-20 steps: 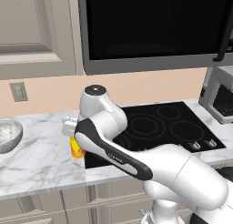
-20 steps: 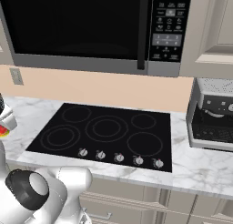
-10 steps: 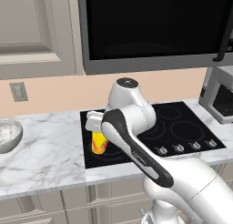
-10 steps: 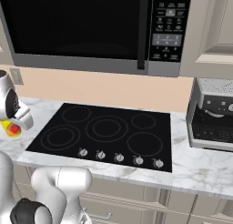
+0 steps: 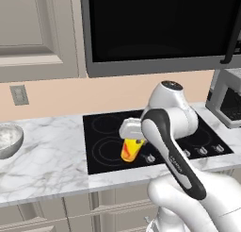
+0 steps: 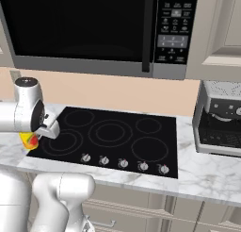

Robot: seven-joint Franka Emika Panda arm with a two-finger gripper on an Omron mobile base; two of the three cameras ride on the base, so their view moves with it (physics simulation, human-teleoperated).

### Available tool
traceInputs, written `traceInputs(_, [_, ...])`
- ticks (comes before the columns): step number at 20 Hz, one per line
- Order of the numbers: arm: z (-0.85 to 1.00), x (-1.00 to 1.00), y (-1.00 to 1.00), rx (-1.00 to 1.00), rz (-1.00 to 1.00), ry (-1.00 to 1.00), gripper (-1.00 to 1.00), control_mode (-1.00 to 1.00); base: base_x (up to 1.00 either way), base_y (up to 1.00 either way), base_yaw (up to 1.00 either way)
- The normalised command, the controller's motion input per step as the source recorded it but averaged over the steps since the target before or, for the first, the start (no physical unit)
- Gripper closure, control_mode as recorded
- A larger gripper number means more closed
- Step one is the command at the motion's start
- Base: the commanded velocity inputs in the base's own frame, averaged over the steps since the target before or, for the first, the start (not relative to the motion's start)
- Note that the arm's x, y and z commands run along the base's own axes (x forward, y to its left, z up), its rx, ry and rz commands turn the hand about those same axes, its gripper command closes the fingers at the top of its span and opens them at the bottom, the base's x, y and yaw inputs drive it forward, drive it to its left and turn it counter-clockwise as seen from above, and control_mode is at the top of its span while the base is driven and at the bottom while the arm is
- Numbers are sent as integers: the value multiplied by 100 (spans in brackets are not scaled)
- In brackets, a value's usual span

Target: Pick the cup and bowl from the counter and place them on the counter next to the sink.

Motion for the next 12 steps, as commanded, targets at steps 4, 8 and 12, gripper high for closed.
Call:
traceInputs(4, [22, -56, -31, 0, 20, 0, 100, -100, 0, 0, 0])
traceInputs(8, [20, -38, -16, -3, 21, 0, 100, -100, 0, 0, 0])
traceInputs(12, [18, -3, -35, -7, 7, 2, 100, -100, 0, 0, 0])
